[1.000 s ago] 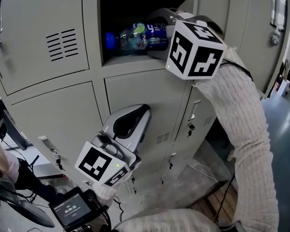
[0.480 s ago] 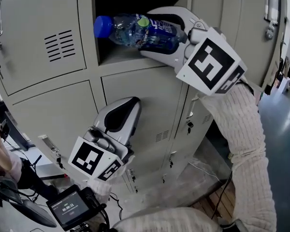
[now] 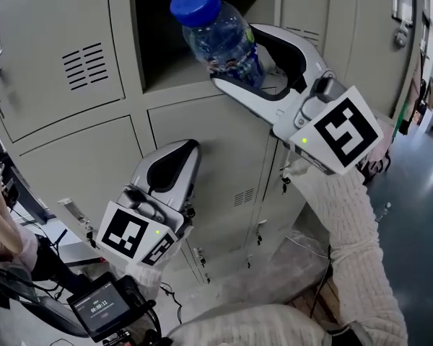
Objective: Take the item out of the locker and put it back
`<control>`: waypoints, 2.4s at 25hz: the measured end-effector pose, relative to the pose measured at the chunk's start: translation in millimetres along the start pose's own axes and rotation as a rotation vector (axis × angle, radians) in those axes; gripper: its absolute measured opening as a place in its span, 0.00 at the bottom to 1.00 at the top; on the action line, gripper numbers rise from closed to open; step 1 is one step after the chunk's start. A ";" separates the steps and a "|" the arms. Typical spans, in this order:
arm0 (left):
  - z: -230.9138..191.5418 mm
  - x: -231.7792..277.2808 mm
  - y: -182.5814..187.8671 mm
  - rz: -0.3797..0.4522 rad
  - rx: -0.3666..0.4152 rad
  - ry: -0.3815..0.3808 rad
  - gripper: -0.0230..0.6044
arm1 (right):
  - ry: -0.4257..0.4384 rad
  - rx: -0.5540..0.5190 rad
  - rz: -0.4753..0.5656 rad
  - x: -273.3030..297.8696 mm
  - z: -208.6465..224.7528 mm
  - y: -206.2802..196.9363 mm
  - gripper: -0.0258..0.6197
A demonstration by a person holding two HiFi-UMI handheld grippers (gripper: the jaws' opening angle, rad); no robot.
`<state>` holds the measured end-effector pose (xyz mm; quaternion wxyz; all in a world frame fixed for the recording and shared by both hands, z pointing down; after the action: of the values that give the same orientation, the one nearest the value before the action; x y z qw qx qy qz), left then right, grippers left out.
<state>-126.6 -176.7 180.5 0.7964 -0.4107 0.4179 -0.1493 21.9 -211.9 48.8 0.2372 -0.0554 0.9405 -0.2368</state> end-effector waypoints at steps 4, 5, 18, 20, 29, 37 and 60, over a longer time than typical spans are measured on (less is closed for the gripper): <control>2.0 -3.5 -6.1 -0.019 0.001 0.014 0.05 | -0.069 0.113 0.040 -15.3 -11.2 -8.2 0.53; 2.9 -4.5 -7.3 -0.024 0.005 0.016 0.05 | -0.085 0.146 0.049 -19.0 -14.2 -9.6 0.53; 7.4 -18.8 -24.3 -0.079 0.016 0.034 0.05 | -0.165 0.575 0.108 -66.3 -73.5 -48.6 0.53; 9.1 -22.1 -28.1 -0.088 0.008 0.037 0.05 | -0.173 0.622 0.111 -72.1 -80.1 -53.3 0.53; 26.3 -40.2 -46.9 -0.131 -0.058 0.062 0.05 | -0.210 0.838 0.069 -100.4 -122.5 -87.2 0.53; 37.3 -46.4 -72.4 -0.188 -0.145 0.024 0.05 | -0.202 0.910 0.002 -111.3 -147.2 -110.7 0.53; 30.9 -51.7 -85.5 -0.211 -0.173 0.042 0.05 | -0.185 0.974 -0.038 -111.6 -162.6 -128.7 0.53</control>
<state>-124.6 -183.1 284.8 0.7289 -0.5164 0.4005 -0.2042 42.4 -233.0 282.5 0.3137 0.0241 0.6943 -0.6473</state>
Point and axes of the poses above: the fingertips, and each gripper's own axes: x forward along the fingers, z to its right, y out of its top, the point moved 7 cm from there along -x, backward along the fingers, and after that the axes turned 9 degrees about z, right-handed, at the moved point
